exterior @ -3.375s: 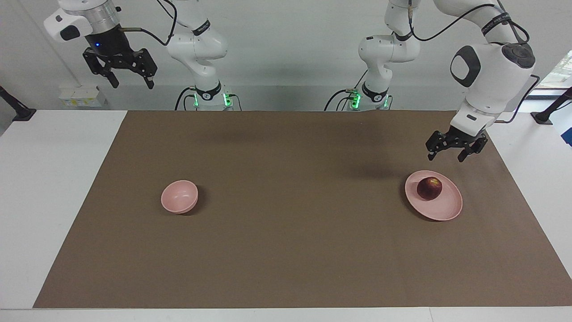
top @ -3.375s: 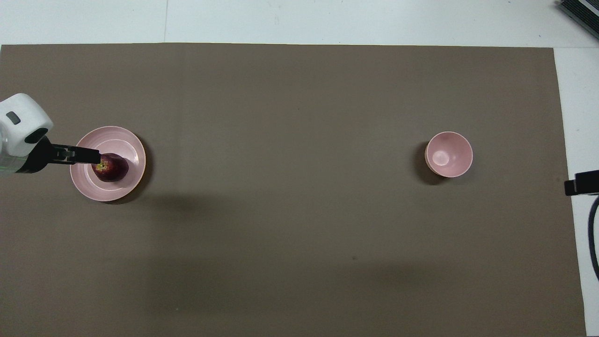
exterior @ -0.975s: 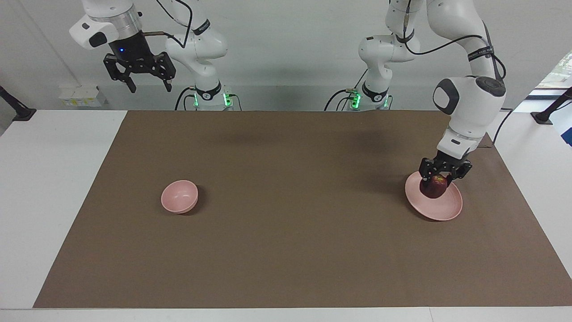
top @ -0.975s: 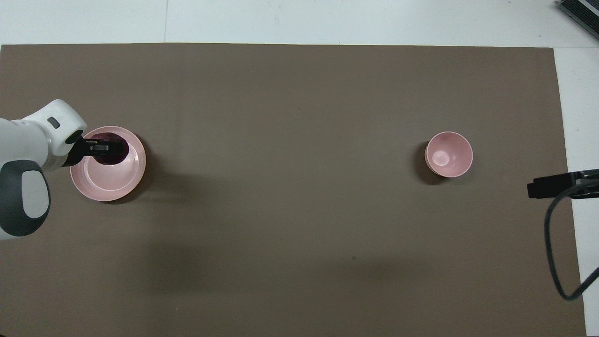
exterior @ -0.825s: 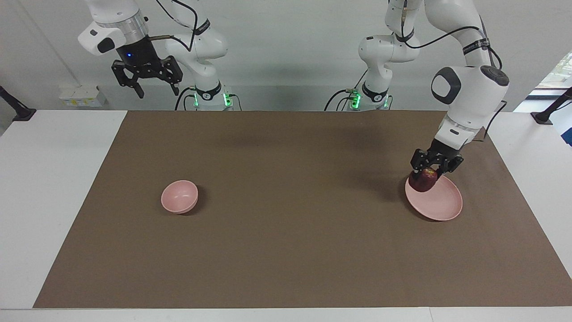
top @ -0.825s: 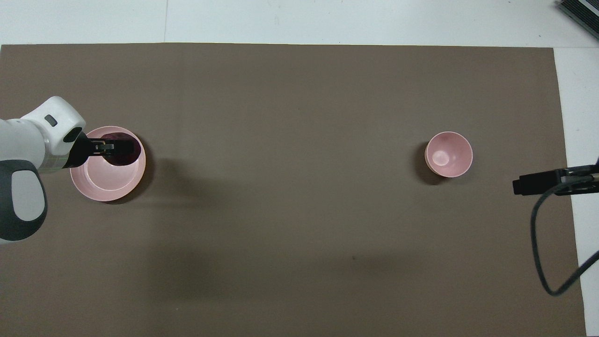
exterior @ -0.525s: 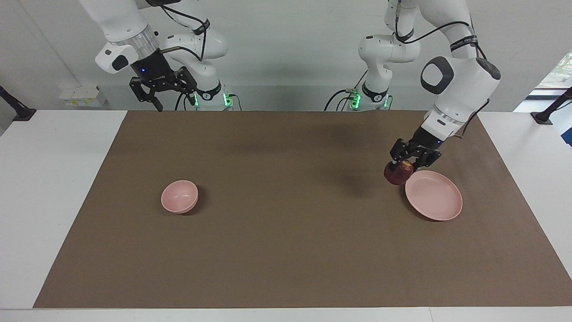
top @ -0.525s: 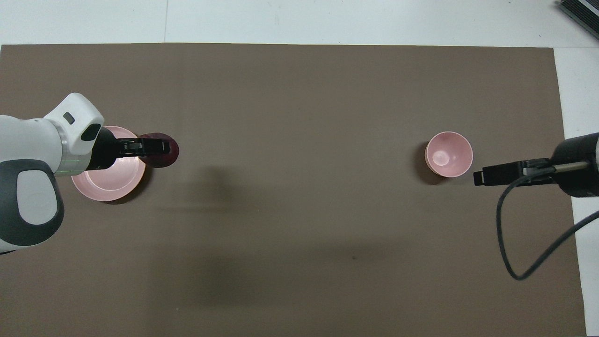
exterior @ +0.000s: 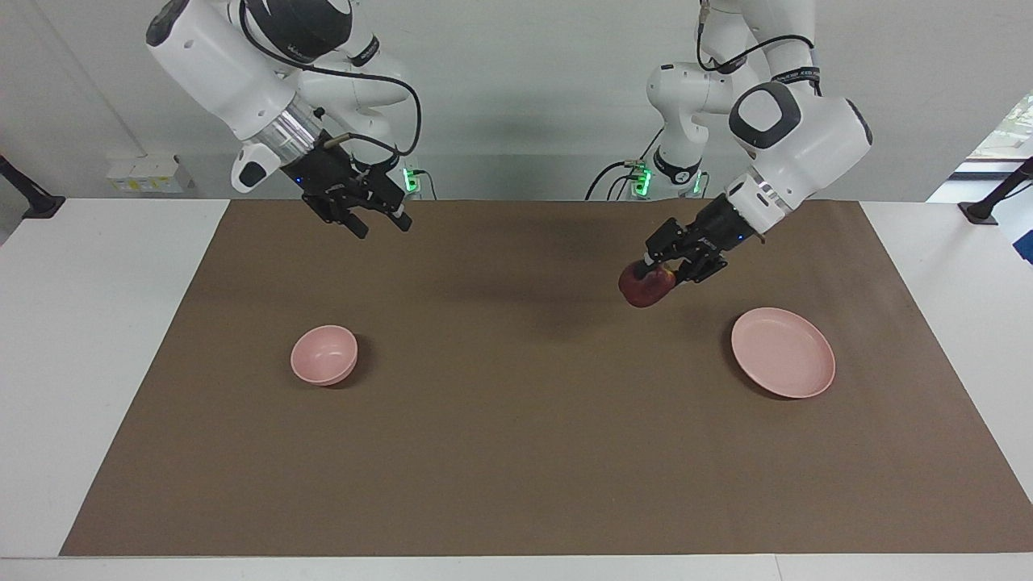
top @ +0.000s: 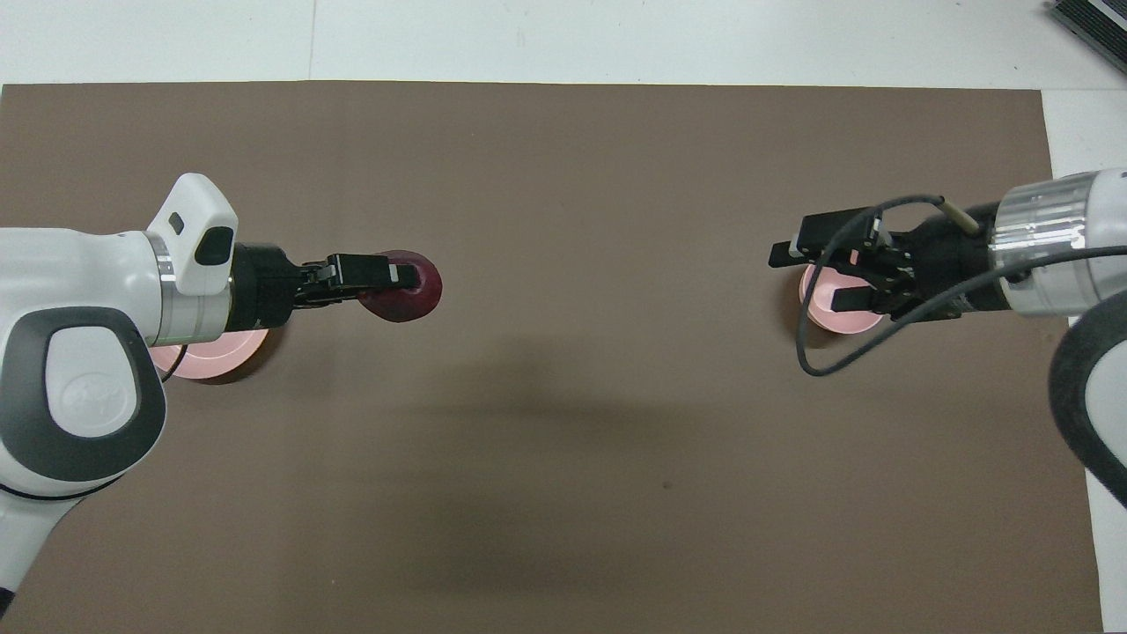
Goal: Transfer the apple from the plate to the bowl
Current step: 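Lift the apple with the left gripper while the right gripper approaches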
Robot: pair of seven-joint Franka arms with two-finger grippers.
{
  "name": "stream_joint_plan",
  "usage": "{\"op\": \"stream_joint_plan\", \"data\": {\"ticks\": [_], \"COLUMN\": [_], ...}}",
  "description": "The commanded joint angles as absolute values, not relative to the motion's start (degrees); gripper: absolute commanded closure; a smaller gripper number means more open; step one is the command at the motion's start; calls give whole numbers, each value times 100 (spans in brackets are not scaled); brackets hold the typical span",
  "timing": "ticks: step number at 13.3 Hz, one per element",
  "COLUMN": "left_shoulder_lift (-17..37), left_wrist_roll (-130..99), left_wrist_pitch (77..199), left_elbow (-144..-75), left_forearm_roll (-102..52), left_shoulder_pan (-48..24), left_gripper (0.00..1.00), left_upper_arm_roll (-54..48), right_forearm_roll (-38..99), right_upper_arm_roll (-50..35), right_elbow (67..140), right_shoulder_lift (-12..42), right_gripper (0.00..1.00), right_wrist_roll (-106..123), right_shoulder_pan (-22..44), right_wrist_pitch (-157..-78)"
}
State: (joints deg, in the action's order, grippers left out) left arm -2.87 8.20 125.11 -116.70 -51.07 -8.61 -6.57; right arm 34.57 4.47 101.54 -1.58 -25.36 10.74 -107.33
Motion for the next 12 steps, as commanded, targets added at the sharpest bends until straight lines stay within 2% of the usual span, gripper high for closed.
{"op": "stream_joint_plan", "data": {"ticks": [1, 5, 8, 12], "left_shoulder_lift": [-378, -457, -475, -475], "left_wrist_roll": [835, 835, 835, 739], "left_wrist_pitch": [12480, 13040, 14156, 14387], "left_elbow": [-11689, -11724, -11716, -11698], "left_forearm_roll": [-5711, -6608, -6855, -6891], "left_shoulder_pan": [-862, -888, -888, -896], "left_gripper": [100, 100, 100, 100], "left_upper_arm_roll": [-1018, -1563, -2169, -2338], "right_forearm_roll": [4111, 4822, 5307, 5880], "right_upper_arm_roll": [448, 448, 448, 440], "right_elbow": [10169, 10143, 10090, 10116], "right_shoulder_lift": [17, 447, 702, 756], "right_gripper": [0, 0, 0, 0], "right_wrist_roll": [-3915, -5366, -6194, -6451], "right_shoulder_pan": [1326, 1827, 1846, 1837], "right_wrist_pitch": [-11213, -11864, -11900, -11682]}}
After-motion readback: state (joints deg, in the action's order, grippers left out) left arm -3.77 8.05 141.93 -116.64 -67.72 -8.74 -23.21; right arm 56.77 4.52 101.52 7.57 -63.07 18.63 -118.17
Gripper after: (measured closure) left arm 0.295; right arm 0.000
